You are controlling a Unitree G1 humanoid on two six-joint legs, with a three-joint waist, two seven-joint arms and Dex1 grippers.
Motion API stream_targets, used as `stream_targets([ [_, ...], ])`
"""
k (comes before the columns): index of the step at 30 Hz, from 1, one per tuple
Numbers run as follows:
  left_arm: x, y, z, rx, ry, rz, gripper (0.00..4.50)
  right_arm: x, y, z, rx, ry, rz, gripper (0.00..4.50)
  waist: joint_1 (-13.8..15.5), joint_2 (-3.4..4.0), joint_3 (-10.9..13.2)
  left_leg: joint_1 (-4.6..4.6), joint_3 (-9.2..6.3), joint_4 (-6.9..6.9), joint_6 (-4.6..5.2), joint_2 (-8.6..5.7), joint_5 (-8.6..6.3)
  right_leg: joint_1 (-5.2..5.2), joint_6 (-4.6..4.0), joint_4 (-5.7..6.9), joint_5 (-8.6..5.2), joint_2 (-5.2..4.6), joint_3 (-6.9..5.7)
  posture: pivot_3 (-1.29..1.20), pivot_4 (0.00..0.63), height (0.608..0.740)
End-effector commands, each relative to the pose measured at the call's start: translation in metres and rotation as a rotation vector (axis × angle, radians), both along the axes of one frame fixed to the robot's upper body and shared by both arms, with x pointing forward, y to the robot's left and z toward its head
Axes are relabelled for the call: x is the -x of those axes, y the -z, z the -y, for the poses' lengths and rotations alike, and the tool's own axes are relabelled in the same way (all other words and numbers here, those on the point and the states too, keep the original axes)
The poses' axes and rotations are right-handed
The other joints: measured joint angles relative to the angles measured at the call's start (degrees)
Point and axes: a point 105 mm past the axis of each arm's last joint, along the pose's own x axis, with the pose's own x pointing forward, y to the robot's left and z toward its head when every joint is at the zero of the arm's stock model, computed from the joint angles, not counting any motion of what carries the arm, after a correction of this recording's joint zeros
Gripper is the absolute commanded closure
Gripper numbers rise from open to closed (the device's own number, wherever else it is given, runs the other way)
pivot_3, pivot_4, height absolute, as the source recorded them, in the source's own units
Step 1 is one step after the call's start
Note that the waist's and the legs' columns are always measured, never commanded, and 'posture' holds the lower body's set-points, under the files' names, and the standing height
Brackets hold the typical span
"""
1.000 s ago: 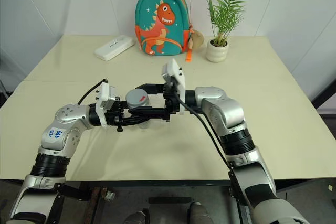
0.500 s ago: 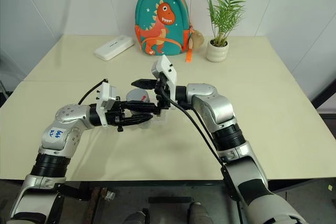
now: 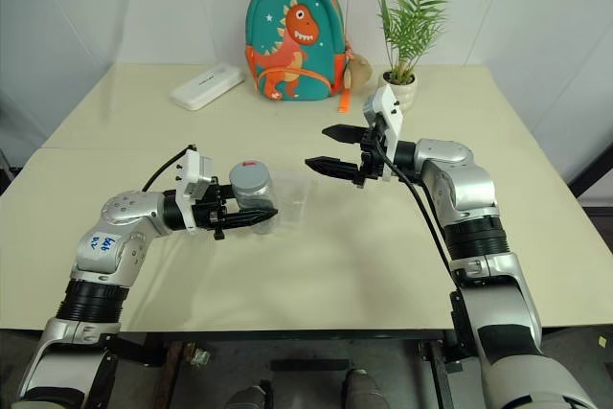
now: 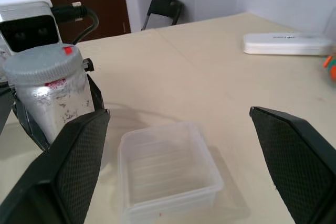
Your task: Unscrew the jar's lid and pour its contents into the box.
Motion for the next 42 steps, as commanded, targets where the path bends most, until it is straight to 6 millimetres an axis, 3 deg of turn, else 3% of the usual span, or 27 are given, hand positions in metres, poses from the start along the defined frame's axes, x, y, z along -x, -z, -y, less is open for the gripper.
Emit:
stream_targets([
  [1, 0.005, -0.012, 0.001, 0.001, 0.023, 0.063, 2.47, 0.020, -0.019, 0.007, -0.033, -0.095, 0.002, 0.02, 0.32, 0.01, 0.00, -0.01, 0.00, 0.01, 0.00, 0.00, 0.01, 0.01, 0.00, 0.00, 0.00, 0.00, 0.00, 0.00, 0.150, 0.740],
  [7, 0.004, -0.012, 0.002, 0.001, 0.026, 0.064, 2.47, 0.045, -0.027, -0.032, -0.106, -0.215, -0.036, 0.02, 0.07, 0.01, 0.00, 0.04, -0.01, 0.02, 0.00, 0.01, 0.01, 0.01, 0.00, 0.05, 0.00, 0.02, 0.01, 0.00, 0.150, 0.740],
  [13, 0.004, -0.014, 0.004, 0.005, 0.029, 0.070, 2.47, 0.064, -0.016, -0.069, -0.094, -0.270, -0.046, 0.02, 0.47, 0.01, 0.00, 0.01, -0.06, 0.05, -0.01, 0.00, 0.03, 0.03, 0.00, 0.07, 0.00, 0.02, 0.01, 0.00, 0.150, 0.740],
  [22, 0.006, -0.013, 0.005, 0.005, 0.030, 0.066, 2.47, 0.054, -0.007, -0.103, 0.004, -0.217, 0.025, 0.02, 0.31, 0.01, 0.00, 0.00, -0.08, 0.05, -0.01, 0.00, 0.04, 0.01, -0.01, 0.08, 0.00, 0.03, -0.01, 0.00, 0.150, 0.740],
  [29, 0.006, -0.013, 0.005, 0.005, 0.025, 0.067, 2.47, 0.040, -0.014, -0.103, -0.031, -0.165, 0.010, 0.02, 0.35, 0.01, 0.00, -0.01, -0.10, 0.04, -0.01, 0.00, 0.04, 0.02, -0.01, 0.07, 0.00, 0.03, -0.01, 0.00, 0.150, 0.740],
  [42, 0.006, -0.013, 0.002, 0.002, 0.013, 0.061, 2.47, 0.038, -0.008, -0.072, -0.026, -0.183, -0.062, 0.02, 0.34, 0.01, 0.00, -0.01, -0.10, 0.04, 0.00, 0.00, 0.04, 0.03, -0.01, 0.06, 0.00, 0.03, -0.01, 0.00, 0.150, 0.740],
])
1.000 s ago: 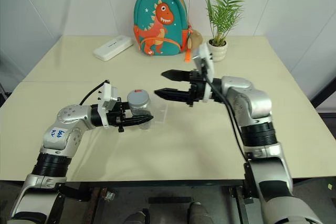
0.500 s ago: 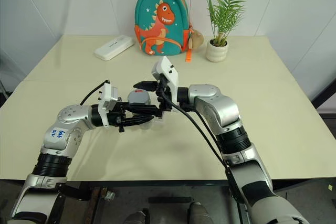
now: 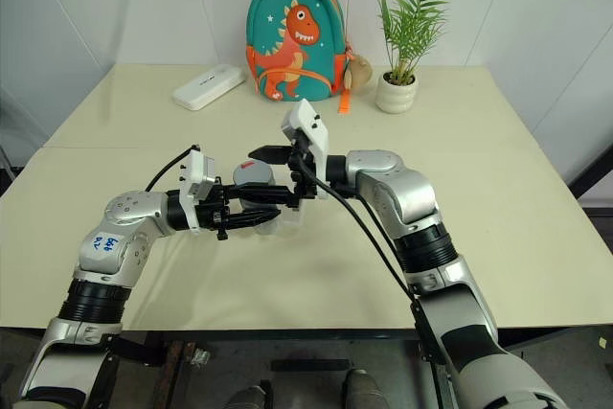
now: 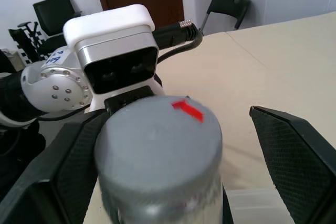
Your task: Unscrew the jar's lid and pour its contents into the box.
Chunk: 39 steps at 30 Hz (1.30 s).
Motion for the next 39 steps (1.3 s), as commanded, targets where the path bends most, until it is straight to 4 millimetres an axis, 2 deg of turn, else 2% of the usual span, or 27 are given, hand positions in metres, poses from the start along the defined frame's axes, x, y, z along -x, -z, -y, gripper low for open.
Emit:
stream_targets([
  [1, 0.006, -0.011, 0.001, 0.004, 0.023, 0.054, 2.47, -0.001, -0.014, 0.016, -0.046, 0.019, 0.012, 0.02, -0.05, 0.00, 0.00, 0.00, 0.00, 0.00, 0.00, 0.00, 0.00, 0.00, 0.00, 0.00, 0.00, 0.00, 0.00, 0.00, 0.150, 0.740],
  [7, 0.005, -0.012, 0.000, 0.004, 0.019, 0.056, 2.47, 0.002, -0.013, 0.023, -0.042, -0.016, -0.021, 0.02, 0.01, 0.00, 0.00, 0.01, 0.00, 0.00, 0.00, 0.00, 0.00, -0.01, 0.00, 0.01, 0.00, 0.00, 0.00, 0.00, 0.150, 0.740],
  [12, 0.005, -0.012, 0.000, 0.003, 0.019, 0.057, 2.47, 0.025, -0.012, 0.022, -0.032, -0.161, -0.049, 0.02, 0.04, 0.00, 0.00, -0.01, 0.00, -0.01, 0.00, 0.00, 0.00, 0.00, 0.00, -0.03, 0.00, 0.00, 0.00, 0.00, 0.150, 0.740],
  [16, 0.005, -0.012, -0.002, 0.000, 0.018, 0.057, 2.47, 0.032, -0.011, 0.021, -0.017, -0.206, -0.052, 0.02, -0.02, 0.00, 0.00, -0.01, 0.00, -0.02, 0.01, 0.00, 0.00, -0.01, 0.00, -0.02, 0.00, 0.01, 0.00, 0.00, 0.150, 0.740],
  [23, 0.005, -0.011, -0.003, 0.001, 0.015, 0.055, 2.47, 0.025, -0.020, 0.012, -0.055, -0.172, -0.010, 0.02, -0.08, 0.00, 0.00, 0.01, -0.01, -0.01, 0.01, 0.00, 0.01, 0.00, 0.00, 0.00, 0.00, 0.01, 0.00, 0.00, 0.150, 0.740],
  [31, 0.005, -0.010, -0.003, 0.005, 0.015, 0.055, 2.47, 0.016, -0.018, -0.002, -0.047, -0.116, 0.036, 0.02, -0.03, 0.00, 0.00, -0.02, -0.02, -0.01, 0.01, 0.00, 0.00, -0.02, 0.00, -0.01, 0.00, 0.02, -0.01, 0.00, 0.150, 0.740],
  [39, 0.005, -0.011, -0.002, 0.009, 0.014, 0.056, 2.47, 0.018, -0.021, -0.008, -0.061, -0.123, 0.066, 0.02, -0.02, 0.00, 0.00, -0.02, -0.03, -0.01, 0.01, 0.00, 0.00, -0.01, 0.00, -0.01, 0.00, 0.01, -0.01, 0.00, 0.150, 0.740],
])
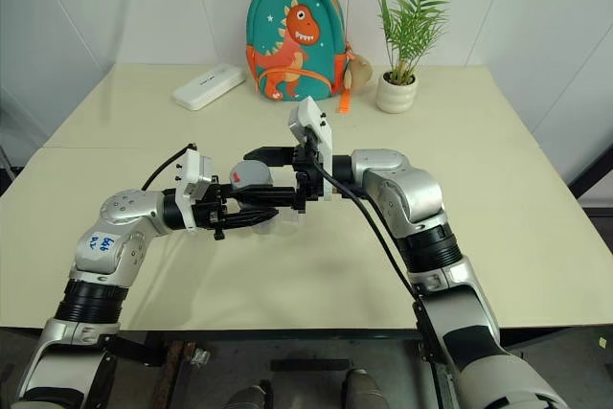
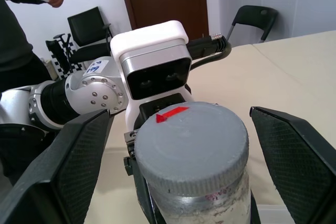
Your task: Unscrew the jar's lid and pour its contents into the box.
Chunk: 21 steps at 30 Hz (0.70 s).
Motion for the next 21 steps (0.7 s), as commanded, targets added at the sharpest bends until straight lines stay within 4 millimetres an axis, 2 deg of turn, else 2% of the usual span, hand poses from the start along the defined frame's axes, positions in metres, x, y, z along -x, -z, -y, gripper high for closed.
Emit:
stream_targets([
  [1, 0.003, -0.008, 0.000, 0.012, 0.006, 0.041, 2.47, 0.005, -0.013, -0.003, -0.025, -0.018, 0.058, 0.02, -0.01, 0.00, 0.00, 0.00, 0.00, 0.00, 0.00, 0.00, 0.00, 0.00, 0.00, 0.00, 0.00, 0.00, 0.00, 0.00, 0.150, 0.740],
  [7, 0.002, -0.009, 0.000, 0.013, 0.005, 0.044, 2.47, 0.005, -0.012, -0.004, -0.025, -0.022, 0.056, 0.02, -0.02, 0.00, 0.00, 0.00, 0.00, 0.00, 0.00, 0.00, 0.00, 0.00, 0.00, 0.01, 0.00, 0.00, 0.00, 0.00, 0.150, 0.740],
  [13, 0.002, -0.010, 0.000, 0.012, 0.003, 0.048, 2.47, 0.000, -0.012, -0.004, -0.030, 0.010, 0.053, 1.88, -0.03, 0.00, 0.00, 0.00, 0.00, 0.00, 0.00, 0.00, 0.00, 0.00, 0.00, 0.00, 0.00, 0.00, 0.00, 0.00, 0.150, 0.740],
  [15, 0.002, -0.010, 0.000, 0.012, 0.003, 0.048, 2.47, -0.003, -0.019, -0.003, -0.072, 0.027, 0.026, 1.88, -0.08, 0.00, 0.00, 0.01, 0.00, 0.00, 0.00, 0.00, 0.00, 0.00, 0.00, 0.01, 0.00, 0.00, 0.00, 0.00, 0.150, 0.740],
  [18, 0.002, -0.009, -0.001, 0.011, 0.000, 0.046, 2.47, -0.003, -0.055, 0.005, -0.275, 0.011, -0.139, 1.88, -0.04, 0.02, 0.01, 0.01, -0.01, 0.00, 0.00, 0.01, 0.00, -0.01, 0.00, 0.05, 0.00, 0.01, 0.00, 0.00, 0.150, 0.740],
  [21, 0.003, -0.008, -0.002, 0.010, -0.002, 0.044, 2.47, 0.002, -0.073, 0.018, -0.376, -0.024, -0.212, 1.88, 0.13, 0.02, 0.01, -0.03, -0.06, 0.00, -0.01, 0.00, 0.02, -0.02, -0.01, 0.08, 0.00, 0.00, -0.02, 0.00, 0.150, 0.740],
])
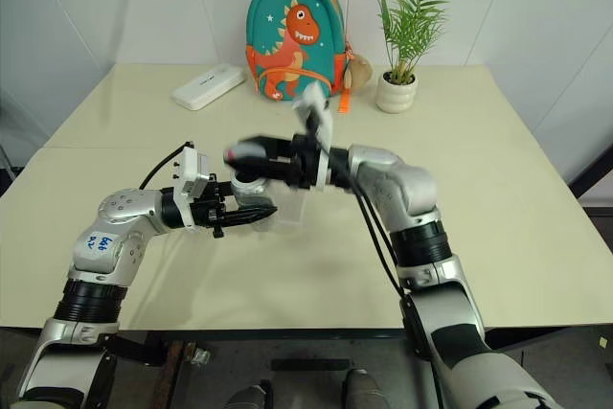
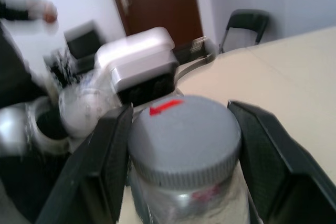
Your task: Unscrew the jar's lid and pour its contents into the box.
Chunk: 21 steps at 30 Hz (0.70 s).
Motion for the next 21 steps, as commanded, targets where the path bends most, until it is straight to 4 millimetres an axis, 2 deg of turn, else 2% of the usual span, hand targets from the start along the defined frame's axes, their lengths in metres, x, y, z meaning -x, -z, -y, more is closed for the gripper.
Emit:
stream_targets([
  [1, 0.004, -0.007, -0.001, 0.004, 0.008, 0.038, 2.47, 0.014, -0.036, 0.020, -0.155, -0.047, -0.014, 1.88, 0.05, 0.00, 0.00, 0.00, 0.00, 0.00, 0.00, 0.00, 0.00, 0.01, 0.00, -0.02, 0.00, 0.00, 0.00, 0.00, 0.150, 0.740],
  [3, 0.004, -0.006, -0.002, 0.004, 0.004, 0.037, 2.47, 0.013, -0.036, 0.035, -0.166, 0.009, 0.022, 1.88, 0.07, 0.00, 0.00, 0.00, -0.03, -0.04, 0.01, 0.00, -0.01, 0.02, -0.01, -0.08, -0.01, 0.00, -0.02, 0.00, 0.150, 0.740],
  [5, 0.005, -0.007, -0.004, 0.005, -0.001, 0.037, 2.47, 0.003, -0.028, 0.052, -0.130, 0.149, 0.086, 1.88, 0.23, 0.00, 0.00, -0.04, -0.03, -0.04, 0.01, 0.00, -0.01, 0.02, 0.00, -0.11, -0.01, 0.00, -0.03, 0.00, 0.150, 0.740],
  [8, 0.003, -0.009, -0.008, 0.011, -0.018, 0.040, 2.47, -0.023, 0.001, 0.084, 0.001, 0.410, 0.162, 1.88, 0.38, 0.00, 0.00, -0.13, -0.03, -0.01, 0.01, -0.04, -0.01, 0.01, 0.02, -0.19, 0.01, -0.01, -0.02, 0.00, 0.150, 0.740],
  [10, 0.001, -0.011, -0.012, 0.018, -0.032, 0.042, 2.47, -0.041, 0.030, 0.117, 0.133, 0.601, 0.241, 1.88, 0.39, -0.01, 0.00, -0.14, -0.02, -0.01, 0.01, -0.04, -0.01, -0.01, 0.03, -0.21, 0.01, -0.01, -0.02, 0.00, 0.150, 0.740],
  [13, -0.001, -0.013, -0.014, 0.029, -0.041, 0.038, 2.47, -0.059, 0.067, 0.164, 0.205, 0.783, 0.233, 1.88, 0.38, -0.01, 0.00, -0.15, -0.01, -0.02, 0.01, -0.04, -0.01, 0.00, 0.03, -0.24, 0.01, 0.00, -0.02, 0.00, 0.150, 0.740],
  [14, -0.002, -0.014, -0.014, 0.031, -0.042, 0.037, 2.47, -0.062, 0.077, 0.174, 0.224, 0.814, 0.227, 1.88, 0.13, -0.01, 0.00, -0.15, 0.01, -0.02, 0.01, -0.04, -0.01, 0.00, 0.04, -0.25, 0.01, 0.00, -0.01, 0.00, 0.150, 0.740],
  [19, -0.006, -0.019, -0.010, 0.052, -0.026, 0.028, 2.47, -0.072, 0.134, 0.200, 0.337, 0.921, 0.192, 1.88, -0.50, -0.01, 0.00, 0.00, 0.10, -0.03, 0.04, -0.03, 0.01, 0.01, 0.06, -0.17, 0.03, 0.01, 0.07, 0.00, 0.150, 0.740],
  [21, -0.008, -0.022, -0.009, 0.065, -0.023, 0.027, 2.47, -0.073, 0.143, 0.203, 0.325, 0.932, 0.168, 1.88, -0.47, -0.01, 0.00, 0.03, 0.10, -0.03, 0.05, -0.03, 0.03, 0.03, 0.06, -0.14, 0.03, 0.01, 0.07, 0.00, 0.150, 0.740],
])
